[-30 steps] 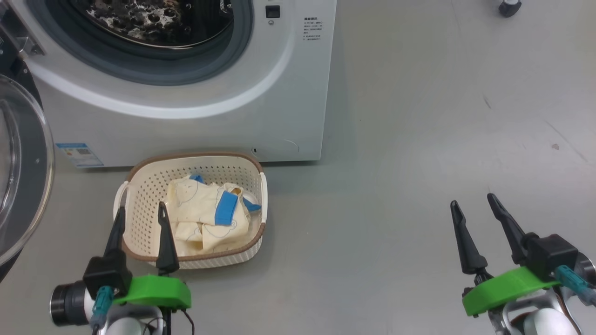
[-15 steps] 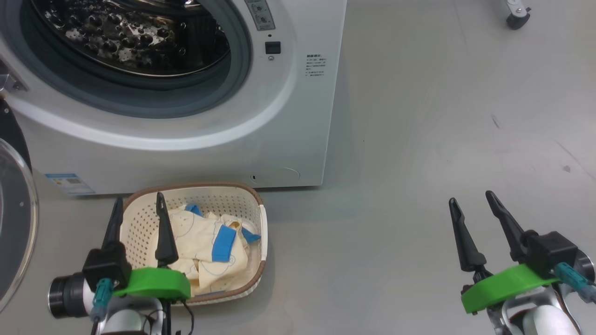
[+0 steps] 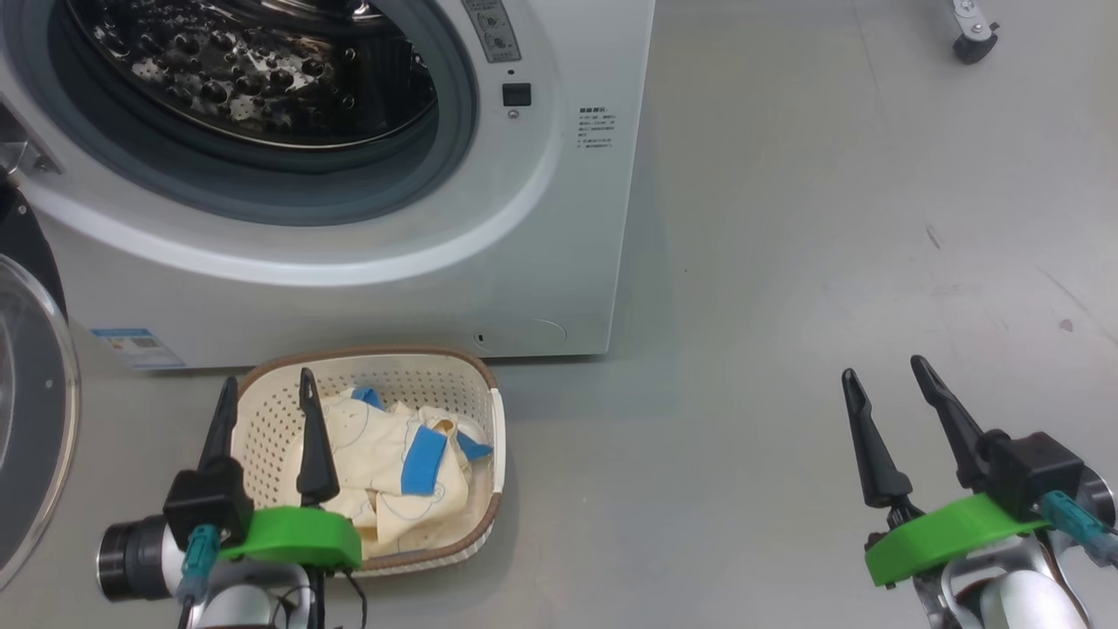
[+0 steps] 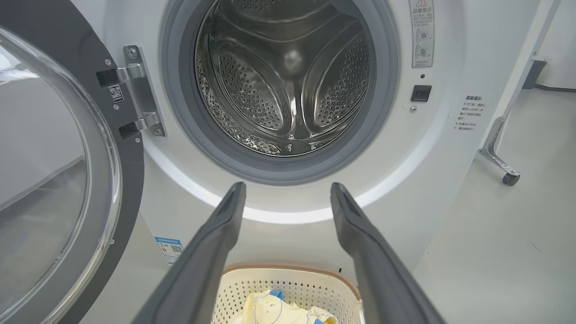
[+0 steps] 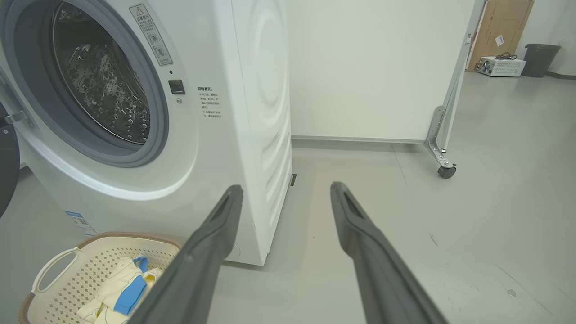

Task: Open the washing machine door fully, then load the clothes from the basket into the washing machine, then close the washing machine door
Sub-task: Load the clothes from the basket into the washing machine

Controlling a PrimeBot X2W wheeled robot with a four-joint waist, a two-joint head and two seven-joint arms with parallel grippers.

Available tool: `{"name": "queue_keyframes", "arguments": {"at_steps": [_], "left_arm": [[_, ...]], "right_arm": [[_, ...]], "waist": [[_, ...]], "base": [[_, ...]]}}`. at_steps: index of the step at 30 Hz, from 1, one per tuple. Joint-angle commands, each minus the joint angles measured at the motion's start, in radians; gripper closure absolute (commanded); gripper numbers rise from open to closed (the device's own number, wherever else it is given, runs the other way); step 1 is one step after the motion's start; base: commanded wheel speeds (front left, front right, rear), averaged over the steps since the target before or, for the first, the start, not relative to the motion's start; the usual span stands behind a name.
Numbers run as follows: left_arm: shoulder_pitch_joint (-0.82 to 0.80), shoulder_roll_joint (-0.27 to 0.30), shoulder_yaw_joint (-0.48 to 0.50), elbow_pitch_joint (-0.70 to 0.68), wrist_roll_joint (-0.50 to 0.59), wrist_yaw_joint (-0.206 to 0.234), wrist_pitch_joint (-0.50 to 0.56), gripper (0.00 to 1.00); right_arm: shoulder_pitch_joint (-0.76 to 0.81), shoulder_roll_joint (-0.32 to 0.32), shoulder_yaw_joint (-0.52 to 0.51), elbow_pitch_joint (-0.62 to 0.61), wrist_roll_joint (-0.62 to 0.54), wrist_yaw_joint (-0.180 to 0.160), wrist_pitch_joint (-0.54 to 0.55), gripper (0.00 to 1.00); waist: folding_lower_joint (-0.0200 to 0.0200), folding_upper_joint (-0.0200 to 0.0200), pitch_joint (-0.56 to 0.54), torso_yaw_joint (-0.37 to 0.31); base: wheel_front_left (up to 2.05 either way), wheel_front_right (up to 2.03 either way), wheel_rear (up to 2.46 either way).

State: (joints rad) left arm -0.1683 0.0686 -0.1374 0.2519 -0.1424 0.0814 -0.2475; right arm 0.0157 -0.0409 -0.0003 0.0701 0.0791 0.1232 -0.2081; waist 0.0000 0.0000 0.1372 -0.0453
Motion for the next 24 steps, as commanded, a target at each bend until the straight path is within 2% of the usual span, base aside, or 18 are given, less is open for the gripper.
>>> {"name": "queue_keyframes", "arguments": {"at_steps": [1, 24], "left_arm": [[-0.031, 0.022, 0.027, -0.025, -0.003, 0.006, -0.013, 0.00], [-0.022, 0.027, -0.009, -0.018, -0.017, 0.008, 0.008, 0.00]], "right_arm": [[-0.028, -0.009, 0.019, -0.032, -0.004, 0.008, -0.011, 0.00], [-0.042, -0.009, 0.002, -0.045, -0.017, 0.008, -0.012, 0.00]], "waist": [[0.0000, 0.0000, -0.001, 0.001], [0.0000, 0.0000, 0.036, 0.027]], "base": [[0.00, 0.00, 0.00], [0.00, 0.00, 0.00]]}}
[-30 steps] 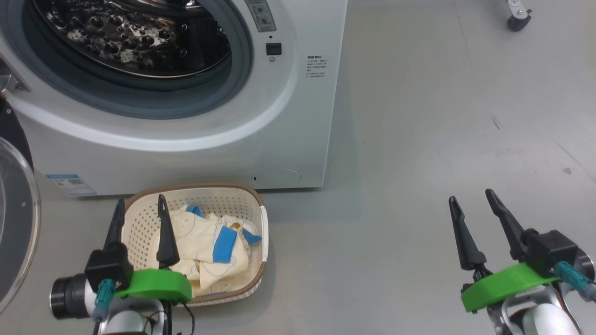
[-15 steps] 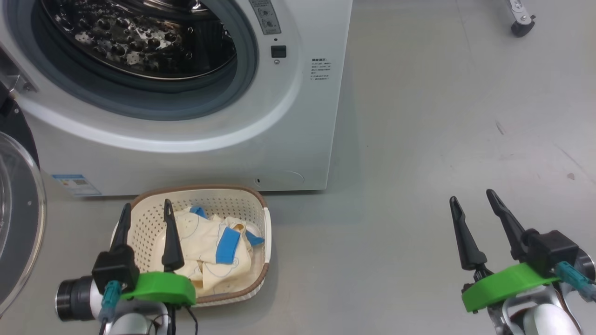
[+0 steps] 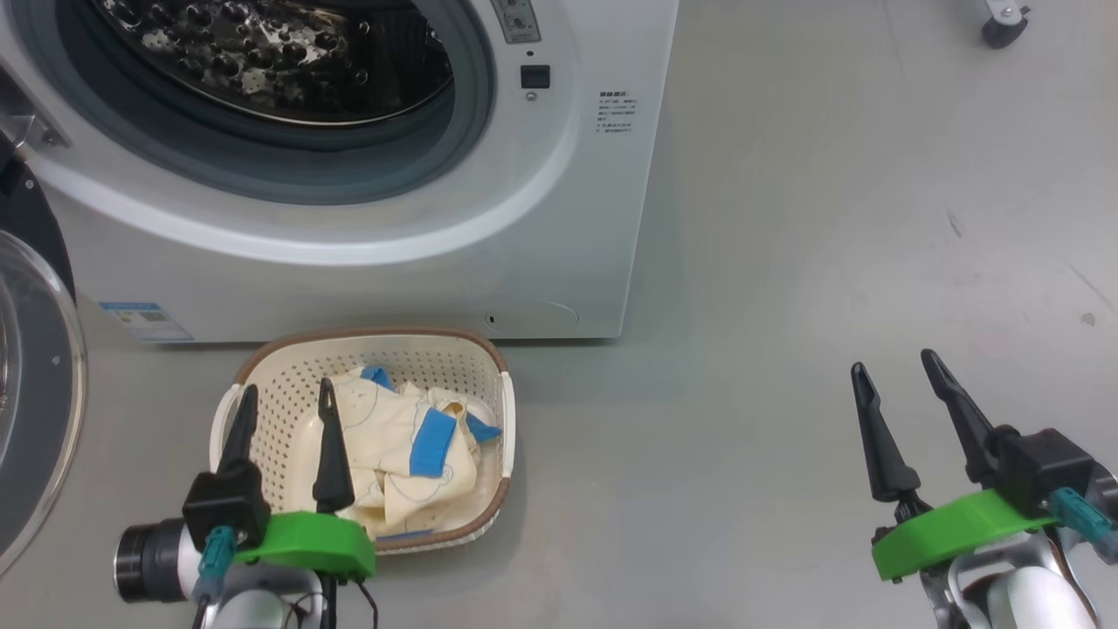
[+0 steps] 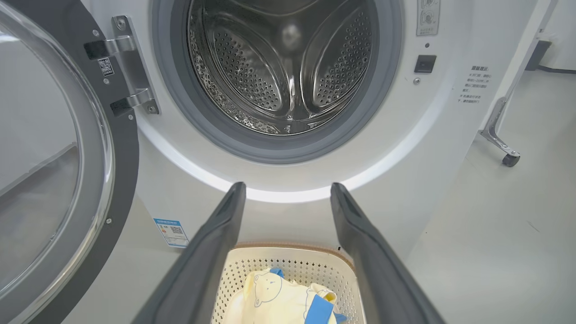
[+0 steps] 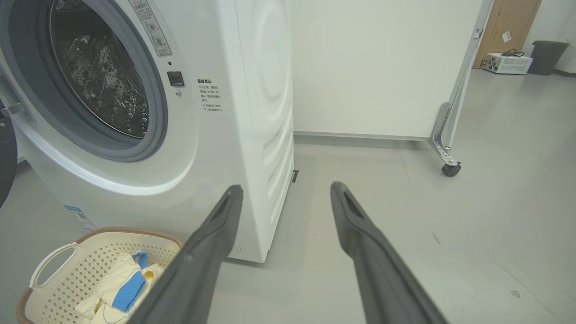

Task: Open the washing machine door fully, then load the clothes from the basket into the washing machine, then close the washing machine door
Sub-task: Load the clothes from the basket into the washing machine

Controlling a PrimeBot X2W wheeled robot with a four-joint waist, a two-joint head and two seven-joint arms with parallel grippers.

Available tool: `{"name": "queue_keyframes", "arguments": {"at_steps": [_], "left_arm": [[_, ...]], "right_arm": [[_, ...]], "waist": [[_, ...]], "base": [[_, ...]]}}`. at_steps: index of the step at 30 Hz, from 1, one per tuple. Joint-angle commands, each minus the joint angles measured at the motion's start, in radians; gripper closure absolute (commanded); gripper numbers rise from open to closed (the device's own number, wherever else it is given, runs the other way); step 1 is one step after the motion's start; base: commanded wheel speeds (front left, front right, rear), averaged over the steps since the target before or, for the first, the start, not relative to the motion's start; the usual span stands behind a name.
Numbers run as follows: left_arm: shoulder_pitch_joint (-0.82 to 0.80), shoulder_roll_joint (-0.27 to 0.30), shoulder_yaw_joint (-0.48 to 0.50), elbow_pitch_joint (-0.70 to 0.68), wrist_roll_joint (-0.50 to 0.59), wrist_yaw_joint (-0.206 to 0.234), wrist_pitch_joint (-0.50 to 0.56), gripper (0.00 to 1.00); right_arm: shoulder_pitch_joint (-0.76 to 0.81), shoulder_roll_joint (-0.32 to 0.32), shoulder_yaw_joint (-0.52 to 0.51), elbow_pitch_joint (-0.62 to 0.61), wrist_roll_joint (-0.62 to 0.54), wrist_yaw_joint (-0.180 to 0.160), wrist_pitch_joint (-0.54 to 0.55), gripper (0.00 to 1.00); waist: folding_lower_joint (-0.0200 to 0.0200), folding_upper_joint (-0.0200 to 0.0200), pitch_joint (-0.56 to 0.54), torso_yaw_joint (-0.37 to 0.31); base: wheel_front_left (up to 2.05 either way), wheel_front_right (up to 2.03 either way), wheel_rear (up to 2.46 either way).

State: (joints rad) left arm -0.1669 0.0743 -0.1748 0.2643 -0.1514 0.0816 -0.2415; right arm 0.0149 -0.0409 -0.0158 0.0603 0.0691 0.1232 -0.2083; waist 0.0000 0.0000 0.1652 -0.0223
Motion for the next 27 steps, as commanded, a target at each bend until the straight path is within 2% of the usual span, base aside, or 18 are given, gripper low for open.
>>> {"name": "queue_keyframes", "arguments": {"at_steps": [1, 5, 13, 17, 22, 27], "left_arm": [[-0.025, 0.021, 0.028, -0.027, -0.010, 0.008, 0.006, 0.00], [-0.038, 0.018, 0.023, -0.006, -0.022, 0.003, 0.022, 0.00], [-0.111, 0.018, -0.001, 0.112, -0.047, -0.041, 0.051, 0.00], [-0.180, 0.015, -0.017, 0.213, -0.058, -0.069, 0.067, 0.00], [-0.281, 0.018, -0.032, 0.397, -0.085, -0.134, 0.108, 0.00], [-0.392, 0.019, -0.031, 0.557, -0.107, -0.161, 0.095, 0.00]], "right_arm": [[-0.045, -0.009, 0.017, -0.036, -0.007, 0.008, -0.013, 0.00], [-0.060, -0.009, 0.021, -0.039, -0.007, 0.008, -0.014, 0.00], [-0.096, -0.009, 0.029, -0.046, -0.006, 0.008, -0.020, 0.00], [-0.123, -0.009, 0.035, -0.047, -0.004, 0.008, -0.024, 0.00], [-0.161, -0.009, 0.055, -0.042, 0.004, 0.008, -0.031, 0.00], [-0.199, -0.009, 0.065, -0.040, 0.013, 0.008, -0.038, 0.00]], "waist": [[0.0000, 0.0000, 0.013, 0.006], [0.0000, 0.0000, 0.040, 0.013], [0.0000, 0.0000, 0.112, 0.014], [0.0000, 0.0000, 0.156, 0.005], [0.0000, 0.0000, 0.217, -0.023], [0.0000, 0.0000, 0.286, -0.054]], "base": [[0.00, 0.00, 0.00], [0.00, 0.00, 0.00], [0.00, 0.00, 0.00], [0.00, 0.00, 0.00], [0.00, 0.00, 0.00], [0.00, 0.00, 0.00]]}}
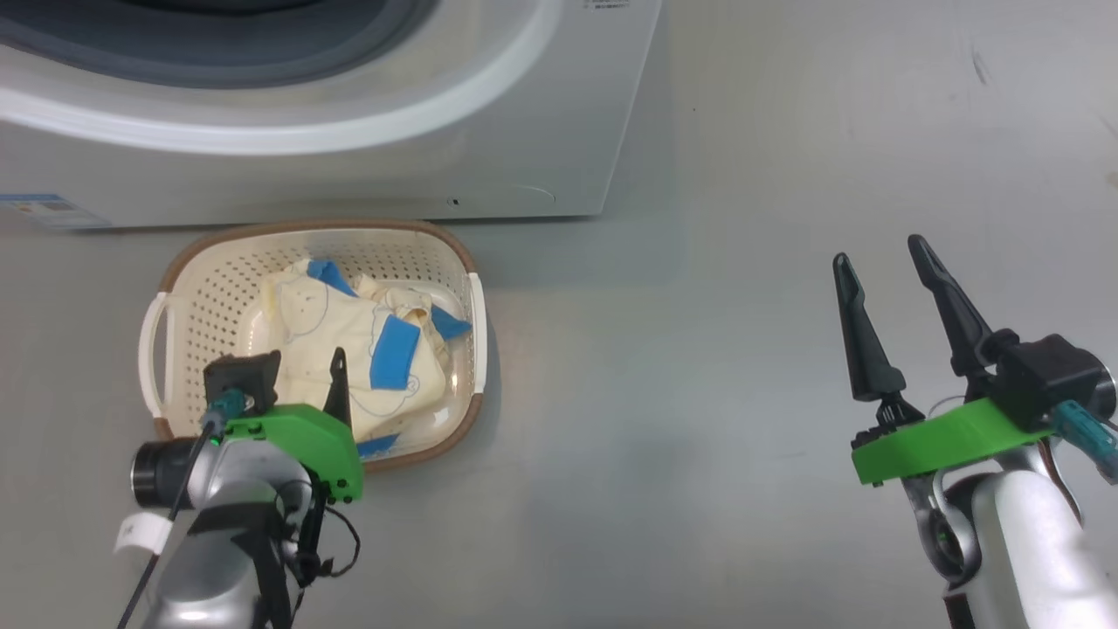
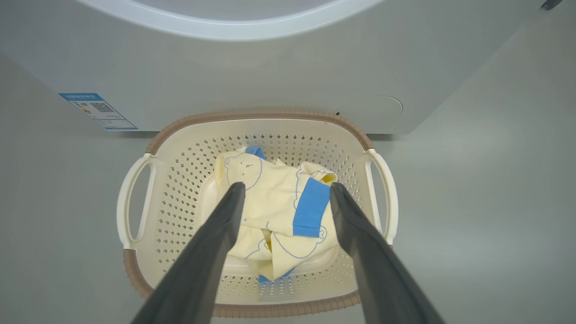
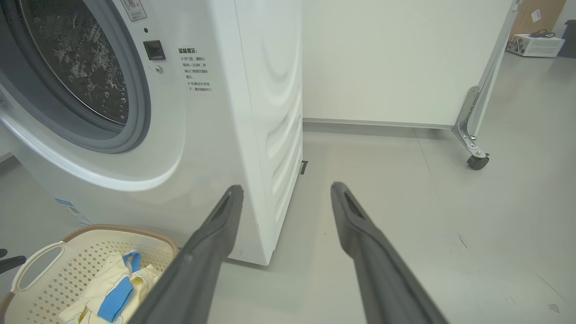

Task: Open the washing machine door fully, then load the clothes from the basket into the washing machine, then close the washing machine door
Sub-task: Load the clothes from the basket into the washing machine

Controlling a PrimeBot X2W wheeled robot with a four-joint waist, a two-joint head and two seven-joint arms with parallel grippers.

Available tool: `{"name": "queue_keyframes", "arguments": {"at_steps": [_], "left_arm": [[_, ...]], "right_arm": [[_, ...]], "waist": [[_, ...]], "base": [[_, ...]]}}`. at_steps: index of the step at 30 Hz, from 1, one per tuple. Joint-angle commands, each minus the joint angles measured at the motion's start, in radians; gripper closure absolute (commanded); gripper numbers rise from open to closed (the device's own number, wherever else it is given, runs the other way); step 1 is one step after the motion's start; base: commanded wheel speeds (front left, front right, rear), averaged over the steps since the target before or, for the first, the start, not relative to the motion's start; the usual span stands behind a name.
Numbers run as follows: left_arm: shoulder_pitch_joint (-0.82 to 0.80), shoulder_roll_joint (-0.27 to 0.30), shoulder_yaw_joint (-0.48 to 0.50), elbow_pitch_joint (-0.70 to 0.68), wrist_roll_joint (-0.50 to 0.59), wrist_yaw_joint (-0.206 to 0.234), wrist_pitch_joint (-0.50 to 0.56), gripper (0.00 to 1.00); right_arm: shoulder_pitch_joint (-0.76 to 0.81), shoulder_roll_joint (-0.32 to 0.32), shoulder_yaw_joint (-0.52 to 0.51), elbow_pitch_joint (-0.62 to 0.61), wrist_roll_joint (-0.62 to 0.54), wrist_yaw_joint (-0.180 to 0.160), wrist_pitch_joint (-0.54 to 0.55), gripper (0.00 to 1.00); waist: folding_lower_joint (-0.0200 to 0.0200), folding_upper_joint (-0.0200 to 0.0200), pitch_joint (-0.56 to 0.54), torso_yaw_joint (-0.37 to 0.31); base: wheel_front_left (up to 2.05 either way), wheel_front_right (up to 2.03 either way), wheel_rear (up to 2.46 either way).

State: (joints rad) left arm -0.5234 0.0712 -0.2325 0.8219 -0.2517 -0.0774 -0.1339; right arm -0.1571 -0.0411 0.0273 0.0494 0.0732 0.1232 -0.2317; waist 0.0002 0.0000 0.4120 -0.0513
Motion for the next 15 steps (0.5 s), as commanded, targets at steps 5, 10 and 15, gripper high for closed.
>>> {"name": "queue_keyframes", "arguments": {"at_steps": [5, 10, 15], "left_arm": [[-0.114, 0.026, 0.029, 0.112, -0.022, -0.017, -0.022, 0.00], [-0.207, 0.041, 0.032, 0.226, -0.046, -0.034, -0.022, 0.00], [-0.288, 0.060, 0.039, 0.309, -0.078, -0.045, -0.009, 0.00]], "right_arm": [[-0.055, -0.009, 0.032, -0.025, 0.017, 0.008, -0.021, 0.00], [-0.093, -0.009, 0.044, -0.029, 0.030, 0.008, -0.026, 0.00], [-0.132, -0.009, 0.061, -0.040, 0.038, 0.008, -0.029, 0.00]], "waist": [[-0.0002, 0.0000, 0.093, -0.050], [-0.0002, 0.0000, 0.173, -0.078], [-0.0002, 0.0000, 0.253, -0.103]], "base": [[0.00, 0.00, 0.00], [0.00, 0.00, 0.00], [0.00, 0.00, 0.00]]}}
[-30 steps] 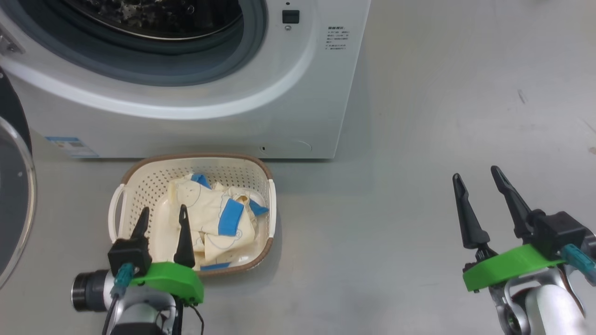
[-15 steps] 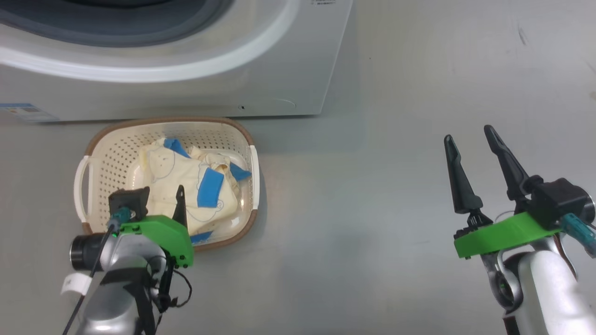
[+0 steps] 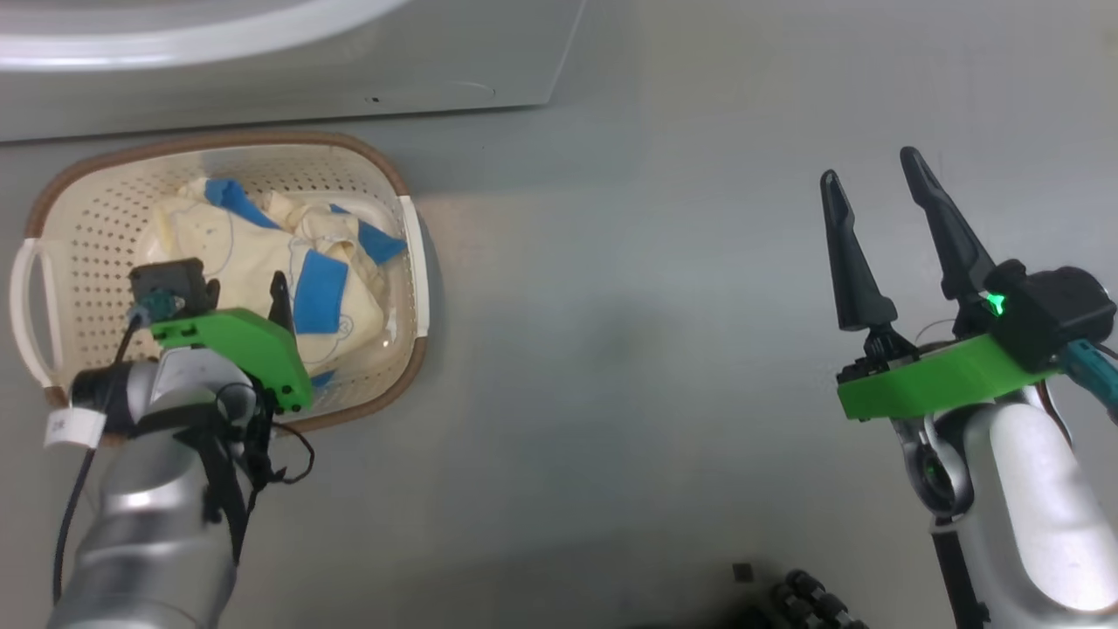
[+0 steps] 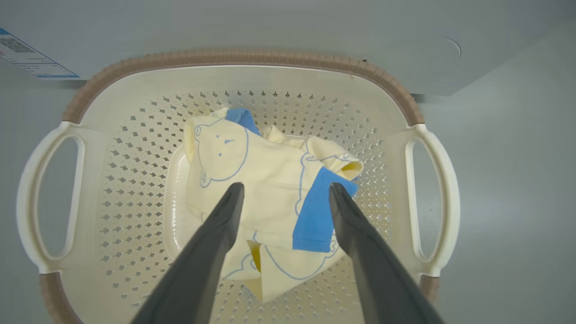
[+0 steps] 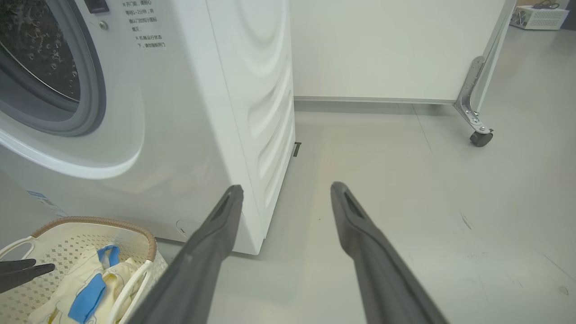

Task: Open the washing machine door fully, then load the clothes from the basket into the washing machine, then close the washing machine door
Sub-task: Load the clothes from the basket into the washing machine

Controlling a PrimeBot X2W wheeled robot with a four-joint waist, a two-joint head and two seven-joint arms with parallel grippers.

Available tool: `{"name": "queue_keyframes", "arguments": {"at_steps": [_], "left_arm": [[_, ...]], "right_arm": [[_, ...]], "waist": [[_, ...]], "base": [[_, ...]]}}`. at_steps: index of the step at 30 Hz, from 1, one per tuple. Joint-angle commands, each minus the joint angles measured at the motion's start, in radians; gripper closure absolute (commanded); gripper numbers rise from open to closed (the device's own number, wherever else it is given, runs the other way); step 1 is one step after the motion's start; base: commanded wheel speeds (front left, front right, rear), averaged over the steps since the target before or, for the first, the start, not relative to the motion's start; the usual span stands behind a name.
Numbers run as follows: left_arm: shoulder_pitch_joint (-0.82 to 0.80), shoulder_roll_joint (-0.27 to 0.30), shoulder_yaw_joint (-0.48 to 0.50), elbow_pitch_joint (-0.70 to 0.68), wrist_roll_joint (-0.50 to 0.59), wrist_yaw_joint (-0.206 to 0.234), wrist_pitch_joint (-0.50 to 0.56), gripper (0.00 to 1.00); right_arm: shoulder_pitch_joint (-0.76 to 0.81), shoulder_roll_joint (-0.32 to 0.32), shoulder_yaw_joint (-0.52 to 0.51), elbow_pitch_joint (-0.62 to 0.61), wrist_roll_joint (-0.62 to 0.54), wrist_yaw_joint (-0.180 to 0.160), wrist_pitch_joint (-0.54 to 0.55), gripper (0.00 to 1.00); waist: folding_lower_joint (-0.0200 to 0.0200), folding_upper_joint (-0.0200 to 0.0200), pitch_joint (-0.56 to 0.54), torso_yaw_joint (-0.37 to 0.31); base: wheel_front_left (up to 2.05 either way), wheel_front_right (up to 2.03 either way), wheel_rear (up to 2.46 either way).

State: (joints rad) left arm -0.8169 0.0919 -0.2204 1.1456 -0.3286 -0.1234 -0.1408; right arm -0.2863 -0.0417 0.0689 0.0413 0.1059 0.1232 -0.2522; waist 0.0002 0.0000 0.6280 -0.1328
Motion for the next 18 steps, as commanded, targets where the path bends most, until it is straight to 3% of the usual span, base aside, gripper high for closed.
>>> {"name": "queue_keyframes", "arguments": {"at_steps": [1, 9, 18], "left_arm": [[-0.008, 0.044, 0.029, -0.001, -0.008, -0.001, 0.001, 0.00], [-0.090, 0.066, 0.019, 0.068, -0.052, -0.007, 0.021, 0.00], [-0.145, 0.089, -0.075, 0.074, -0.086, -0.007, 0.055, 0.00]], "right_arm": [[-0.011, -0.009, 0.023, -0.035, 0.007, 0.008, -0.009, 0.00], [-0.071, -0.009, 0.054, -0.083, 0.030, 0.008, -0.009, 0.00], [-0.100, -0.009, 0.070, -0.091, 0.045, 0.008, -0.009, 0.00]], "waist": [[-0.0002, 0.0000, 0.052, -0.026], [-0.0002, 0.0000, 0.162, -0.054], [-0.0002, 0.0000, 0.248, -0.072]], "base": [[0.00, 0.00, 0.00], [0.00, 0.00, 0.00], [0.00, 0.00, 0.00]]}}
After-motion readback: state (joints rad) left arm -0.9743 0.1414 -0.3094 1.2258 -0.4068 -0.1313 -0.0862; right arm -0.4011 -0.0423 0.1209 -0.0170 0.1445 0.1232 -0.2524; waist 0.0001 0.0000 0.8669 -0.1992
